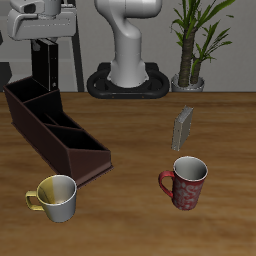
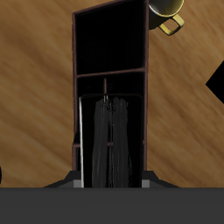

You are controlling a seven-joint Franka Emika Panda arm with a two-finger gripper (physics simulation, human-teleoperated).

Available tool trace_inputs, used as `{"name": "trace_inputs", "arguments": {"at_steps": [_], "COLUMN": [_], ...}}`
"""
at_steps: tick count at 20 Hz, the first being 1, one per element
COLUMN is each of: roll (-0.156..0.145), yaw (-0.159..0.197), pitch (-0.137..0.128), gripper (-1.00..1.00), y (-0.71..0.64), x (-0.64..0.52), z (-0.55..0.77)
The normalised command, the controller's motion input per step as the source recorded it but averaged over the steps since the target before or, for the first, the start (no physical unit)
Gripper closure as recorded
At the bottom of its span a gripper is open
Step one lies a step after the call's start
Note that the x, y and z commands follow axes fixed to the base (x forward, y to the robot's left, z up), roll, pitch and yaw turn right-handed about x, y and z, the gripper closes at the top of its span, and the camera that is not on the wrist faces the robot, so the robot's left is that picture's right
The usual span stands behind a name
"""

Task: Place the black book into the right desk caddy's back compartment

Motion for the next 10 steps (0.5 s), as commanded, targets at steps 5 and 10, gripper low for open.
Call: {"name": "trace_inputs", "arguments": {"at_steps": [5,10], "roll": [0.011,-0.004], "yaw": [-0.005,0.013], "pitch": [-0.051,-0.022], "gripper": [1.00,1.00], "y": [-0.14,-0.07], "x": [0.05,0.12], "z": [0.19,0.05]}}
